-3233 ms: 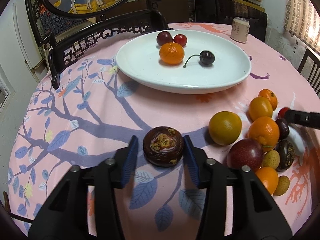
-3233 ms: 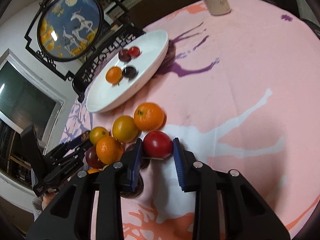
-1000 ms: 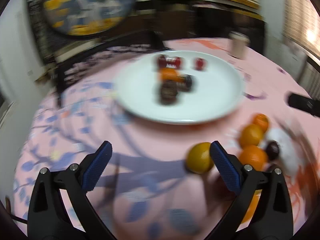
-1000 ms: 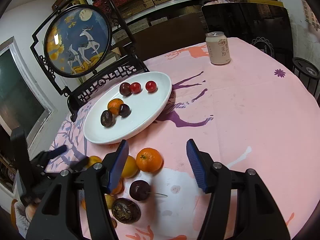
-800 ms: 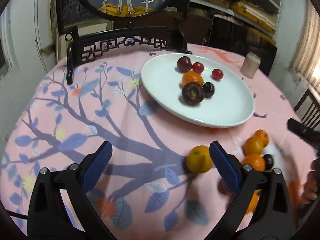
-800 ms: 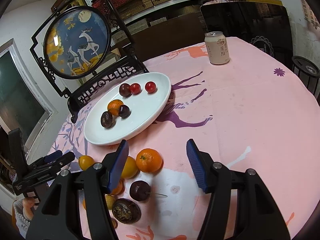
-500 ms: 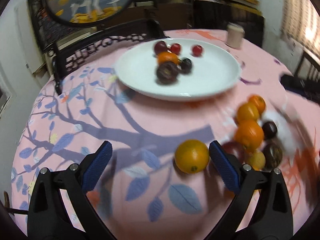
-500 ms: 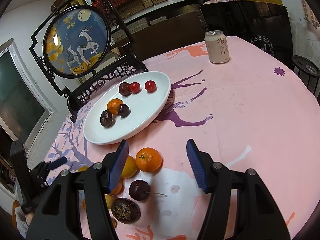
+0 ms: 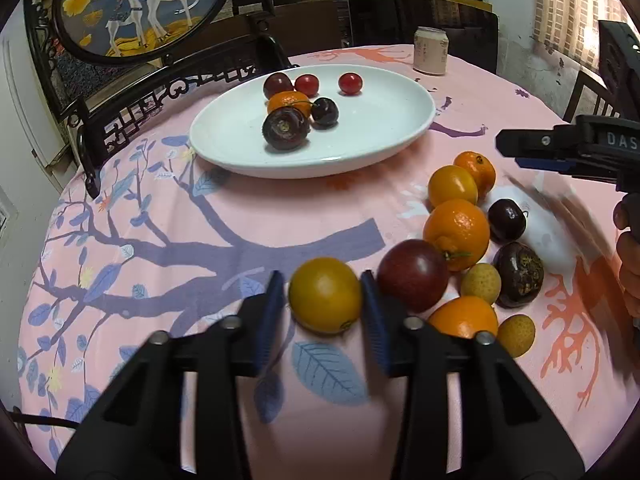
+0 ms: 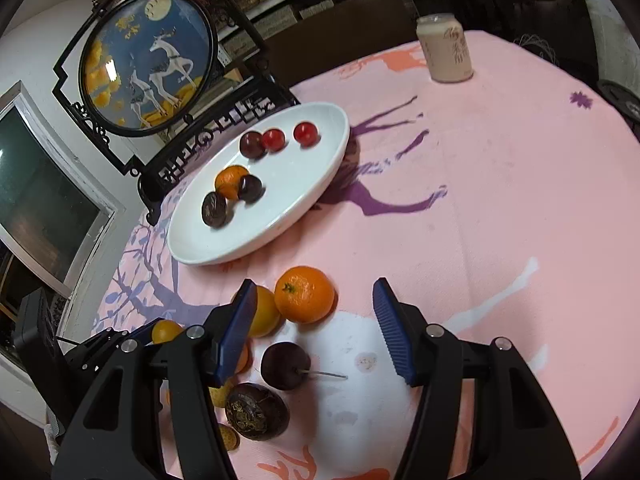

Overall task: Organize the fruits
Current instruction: 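Grasp the yellow round fruit with the left tool while the right tool grasps a small mandarin, then place the yellow fruit and small mandarin on the white plate, opening both tools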

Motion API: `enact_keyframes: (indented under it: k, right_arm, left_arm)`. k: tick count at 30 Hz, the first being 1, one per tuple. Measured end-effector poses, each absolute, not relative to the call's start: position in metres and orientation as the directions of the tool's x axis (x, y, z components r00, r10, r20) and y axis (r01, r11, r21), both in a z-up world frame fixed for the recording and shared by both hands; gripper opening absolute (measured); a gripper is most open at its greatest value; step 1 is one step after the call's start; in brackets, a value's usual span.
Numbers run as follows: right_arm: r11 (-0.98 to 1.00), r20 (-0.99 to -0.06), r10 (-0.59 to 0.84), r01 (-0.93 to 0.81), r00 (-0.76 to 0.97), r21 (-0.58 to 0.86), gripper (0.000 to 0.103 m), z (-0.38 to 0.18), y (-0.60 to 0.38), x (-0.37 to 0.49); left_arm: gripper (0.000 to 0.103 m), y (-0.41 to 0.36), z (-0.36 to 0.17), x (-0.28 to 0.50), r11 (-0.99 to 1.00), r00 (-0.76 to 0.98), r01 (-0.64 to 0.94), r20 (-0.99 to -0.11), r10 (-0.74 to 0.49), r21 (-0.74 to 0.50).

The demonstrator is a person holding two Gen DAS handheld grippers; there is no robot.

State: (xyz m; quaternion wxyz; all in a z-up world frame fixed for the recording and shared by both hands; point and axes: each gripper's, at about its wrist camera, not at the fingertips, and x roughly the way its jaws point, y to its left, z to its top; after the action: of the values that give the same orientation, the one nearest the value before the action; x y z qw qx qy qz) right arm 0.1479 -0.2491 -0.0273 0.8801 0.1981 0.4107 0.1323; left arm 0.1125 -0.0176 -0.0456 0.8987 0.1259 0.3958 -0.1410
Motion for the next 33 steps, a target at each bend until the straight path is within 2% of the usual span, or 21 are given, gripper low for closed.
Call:
enact_keyframes:
  k: [6,10,12,15,25,33]
  right_arm:
    - [0.865,-0.672,0.427,-0.056,0.606,0.499,0.059,-0.037,-0.247,0.156]
    - [0.870,-0.693,0.429,-0.057,0.580,0.490,0.048,-0.045,-0.238,0.164]
    - [0.880,-0.700,0.417,-0.065,0.580,0.470,0.046,-0.046,-0.235,0.164]
    - [0.877,-0.693,0.429,-0.085,0.579,0.472,0.039,-0.046,-0.232,0.164]
    - [0.882,-0.682,0.411,-0.076,0.606,0.464,0.036,-0.041,-0.238,0.160]
    - [0.866,-0.585,0.411,-0.100,0.699,0.489,0.036,-0.005,-0.250,0.153]
  left_arm:
    - [0.037,-0.019,-0.046,0.112,0.927,0.650,0.354,-0.745,-0.147,0.125]
    - [0.037,-0.019,-0.046,0.112,0.928,0.650,0.353,-0.745,-0.149,0.122]
    - [0.037,-0.019,-0.046,0.113,0.929,0.650,0.351,-0.745,-0.149,0.120]
    - [0.037,-0.018,-0.046,0.114,0.931,0.648,0.347,-0.746,-0.151,0.113]
    - [0.037,-0.010,-0.042,0.118,0.944,0.663,0.313,-0.735,-0.141,0.102]
    - [0.037,0.007,-0.007,0.134,0.965,0.718,0.253,-0.682,-0.142,0.065]
